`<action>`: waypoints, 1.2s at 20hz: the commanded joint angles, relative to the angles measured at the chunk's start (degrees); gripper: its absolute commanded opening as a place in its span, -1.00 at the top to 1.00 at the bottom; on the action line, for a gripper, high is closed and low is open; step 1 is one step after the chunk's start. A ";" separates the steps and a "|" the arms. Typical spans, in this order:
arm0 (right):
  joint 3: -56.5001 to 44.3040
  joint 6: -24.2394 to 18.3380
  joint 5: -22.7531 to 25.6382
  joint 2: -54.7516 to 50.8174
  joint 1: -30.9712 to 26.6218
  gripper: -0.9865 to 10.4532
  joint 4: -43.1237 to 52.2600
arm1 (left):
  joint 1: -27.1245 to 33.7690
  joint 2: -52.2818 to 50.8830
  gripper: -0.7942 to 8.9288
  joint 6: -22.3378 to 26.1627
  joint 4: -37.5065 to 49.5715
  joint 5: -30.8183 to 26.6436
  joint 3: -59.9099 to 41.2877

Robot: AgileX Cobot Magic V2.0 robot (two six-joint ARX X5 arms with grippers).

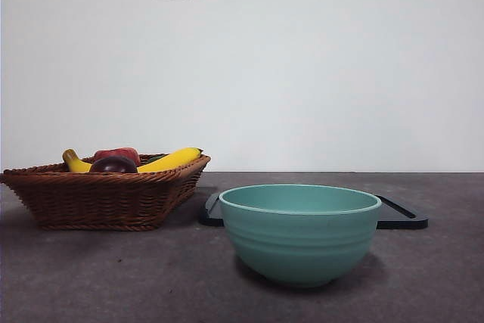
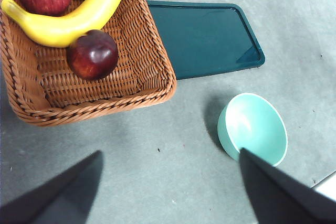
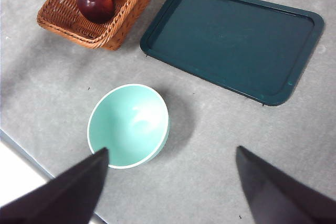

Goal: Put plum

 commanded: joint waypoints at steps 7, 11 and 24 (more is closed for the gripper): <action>1.22 0.22 0.00 0.48 0.20 0.11 0.31 | -0.61 1.16 -0.07 -0.07 0.35 -0.09 1.77; 1.22 0.22 0.00 0.48 0.20 0.11 0.33 | -2.10 6.36 -0.06 -0.07 0.20 -3.23 7.15; 1.22 0.46 0.00 0.48 0.20 0.11 0.35 | -11.85 34.69 -0.05 0.02 3.67 -19.58 21.46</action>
